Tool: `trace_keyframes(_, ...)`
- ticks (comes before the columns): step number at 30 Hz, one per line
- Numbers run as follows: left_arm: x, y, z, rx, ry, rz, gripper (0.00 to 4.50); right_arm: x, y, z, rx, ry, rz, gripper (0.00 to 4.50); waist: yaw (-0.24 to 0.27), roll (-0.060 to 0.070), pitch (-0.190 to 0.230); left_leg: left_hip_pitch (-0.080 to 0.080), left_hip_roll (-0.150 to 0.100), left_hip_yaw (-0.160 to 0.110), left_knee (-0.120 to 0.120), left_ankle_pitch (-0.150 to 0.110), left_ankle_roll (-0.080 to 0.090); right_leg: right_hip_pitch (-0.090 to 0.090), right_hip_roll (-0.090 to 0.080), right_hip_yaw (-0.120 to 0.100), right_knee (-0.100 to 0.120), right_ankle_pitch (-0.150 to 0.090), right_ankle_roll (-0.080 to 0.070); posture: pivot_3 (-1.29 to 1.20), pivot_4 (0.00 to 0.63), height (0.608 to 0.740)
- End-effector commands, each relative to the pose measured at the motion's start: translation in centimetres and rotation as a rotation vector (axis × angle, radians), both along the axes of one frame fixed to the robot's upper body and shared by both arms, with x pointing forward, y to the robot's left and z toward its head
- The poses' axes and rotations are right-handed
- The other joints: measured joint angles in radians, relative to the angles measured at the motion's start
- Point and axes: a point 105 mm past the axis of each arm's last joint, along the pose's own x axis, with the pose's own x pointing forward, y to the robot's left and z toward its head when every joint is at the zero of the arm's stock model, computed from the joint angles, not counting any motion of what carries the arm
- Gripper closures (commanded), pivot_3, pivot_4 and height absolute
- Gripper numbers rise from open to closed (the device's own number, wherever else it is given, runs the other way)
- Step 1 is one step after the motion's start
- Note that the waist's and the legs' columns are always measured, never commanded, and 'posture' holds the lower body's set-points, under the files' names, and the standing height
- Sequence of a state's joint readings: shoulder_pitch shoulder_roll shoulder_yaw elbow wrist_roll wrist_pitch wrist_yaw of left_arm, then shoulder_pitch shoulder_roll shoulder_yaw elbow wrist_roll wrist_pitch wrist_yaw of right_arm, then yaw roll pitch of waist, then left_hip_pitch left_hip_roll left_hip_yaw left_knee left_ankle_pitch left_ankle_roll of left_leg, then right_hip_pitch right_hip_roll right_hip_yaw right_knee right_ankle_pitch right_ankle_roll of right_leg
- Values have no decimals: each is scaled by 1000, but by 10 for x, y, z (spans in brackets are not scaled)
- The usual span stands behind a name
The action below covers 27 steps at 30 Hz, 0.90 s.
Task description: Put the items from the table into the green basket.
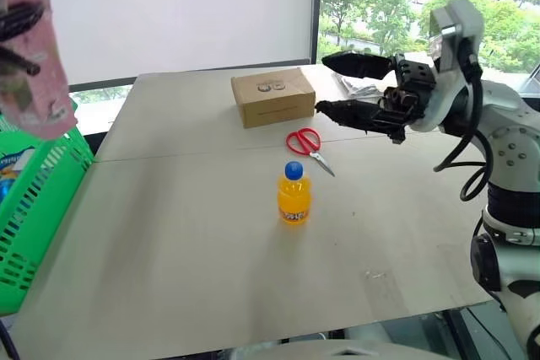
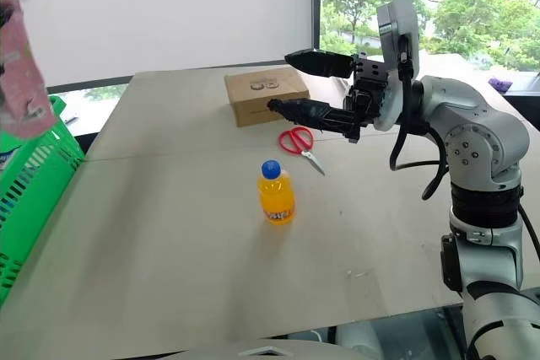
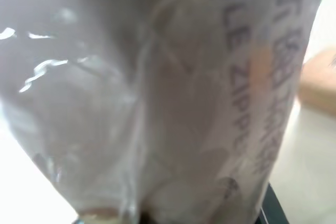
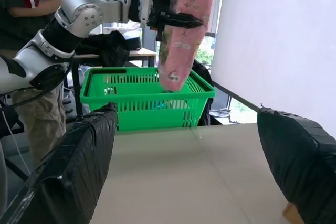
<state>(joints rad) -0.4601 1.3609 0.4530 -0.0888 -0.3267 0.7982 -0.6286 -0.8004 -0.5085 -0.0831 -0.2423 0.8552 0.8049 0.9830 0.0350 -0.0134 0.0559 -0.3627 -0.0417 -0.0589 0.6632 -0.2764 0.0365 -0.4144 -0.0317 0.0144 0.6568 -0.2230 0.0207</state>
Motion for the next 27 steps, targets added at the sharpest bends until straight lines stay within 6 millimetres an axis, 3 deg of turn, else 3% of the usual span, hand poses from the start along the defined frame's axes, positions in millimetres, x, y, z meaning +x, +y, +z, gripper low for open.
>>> trace_keyframes(1, -25, 26, 23, 29, -117, 124, 4339, 0, -4, 5, 6, -26, -3, 0, 2, -1, 0, 0, 0, 0, 0, 0, 0, 0, 0, 0, 0, 0, 0, 153, 0, 740)
trace_keyframes(11, -70, 102, 3, 12, -130, 377, 4339, 3, -4, -2, -6, -15, -4, 0, 20, -2, 0, -1, 0, 0, -5, 0, -1, -2, -2, -1, -2, 0, -1, 195, 0, 740)
trace_keyframes(15, -82, 124, -18, 9, -93, 434, 4339, 4, -1, -4, -11, -12, 4, 0, 35, -2, 0, -1, 0, 0, -8, -1, -2, -3, -3, 0, -5, 0, -1, 204, 0, 740)
trace_keyframes(17, -83, 128, -25, -2, -101, 429, 3324, 5, -1, -5, -13, -10, 7, 0, 43, -3, -1, -1, 0, 0, -10, -1, -2, -3, -4, 0, -6, 0, -1, 204, 0, 740)
trace_keyframes(18, -84, 130, -26, -20, -120, 433, 3164, 5, -1, -5, -14, -9, 8, 0, 48, -5, -2, -2, 0, 0, -10, -1, -2, -3, -4, -1, -7, 0, -1, 216, 0, 740)
trace_keyframes(20, -87, 135, -27, -32, -143, 450, 2249, 6, 0, -6, -16, -8, 10, 0, 62, -8, -4, -3, 0, -1, -11, -2, -3, -4, -4, -2, -8, 1, -1, 216, 0, 740)
trace_keyframes(25, -88, 140, -17, -41, -223, 464, 44, 6, -1, -6, -20, -8, 11, 0, 77, -14, -8, -8, 0, -1, -11, -3, -5, -8, -4, -2, -11, 1, -1, 214, 0, 740)
trace_keyframes(27, -87, 140, -4, -31, -291, 474, 44, 7, -2, -7, -22, -8, 3, 0, 84, -16, -9, -9, 0, -1, -11, -3, -5, -9, -4, -2, -11, 1, -1, 214, 0, 740)
